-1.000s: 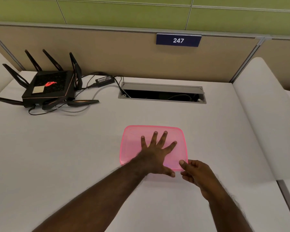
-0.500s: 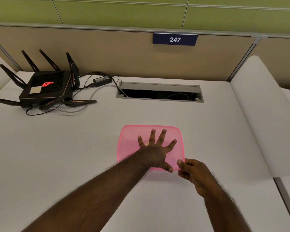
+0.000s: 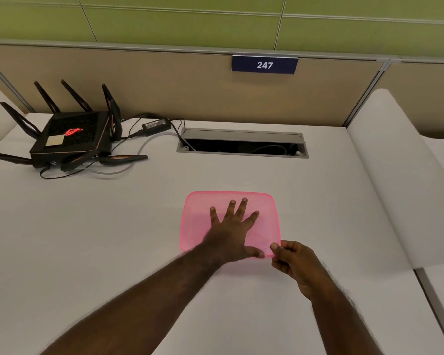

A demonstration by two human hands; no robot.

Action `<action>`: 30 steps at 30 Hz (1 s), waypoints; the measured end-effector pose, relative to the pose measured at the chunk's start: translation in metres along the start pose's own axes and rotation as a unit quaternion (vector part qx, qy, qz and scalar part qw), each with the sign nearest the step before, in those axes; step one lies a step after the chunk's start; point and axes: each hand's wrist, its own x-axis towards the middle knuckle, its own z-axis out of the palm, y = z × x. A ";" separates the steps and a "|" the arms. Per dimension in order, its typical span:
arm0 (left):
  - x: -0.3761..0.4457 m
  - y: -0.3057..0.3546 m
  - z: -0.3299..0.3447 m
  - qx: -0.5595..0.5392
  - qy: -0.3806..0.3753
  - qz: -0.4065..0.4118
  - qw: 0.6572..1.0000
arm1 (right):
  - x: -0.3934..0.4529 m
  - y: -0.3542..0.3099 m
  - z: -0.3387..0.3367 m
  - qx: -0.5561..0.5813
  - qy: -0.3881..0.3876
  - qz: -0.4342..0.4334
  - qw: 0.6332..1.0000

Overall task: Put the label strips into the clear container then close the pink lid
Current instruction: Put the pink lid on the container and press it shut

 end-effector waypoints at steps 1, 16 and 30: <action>-0.010 -0.006 0.003 -0.040 0.051 -0.018 0.998 | 0.001 0.001 -0.001 0.013 -0.005 0.006 1.000; -0.107 -0.098 0.029 -0.668 0.071 -0.309 0.673 | 0.009 0.002 -0.006 0.019 -0.027 0.026 0.999; -0.103 -0.103 0.019 -0.624 0.057 -0.298 0.720 | 0.005 -0.003 -0.002 0.020 -0.028 0.025 0.999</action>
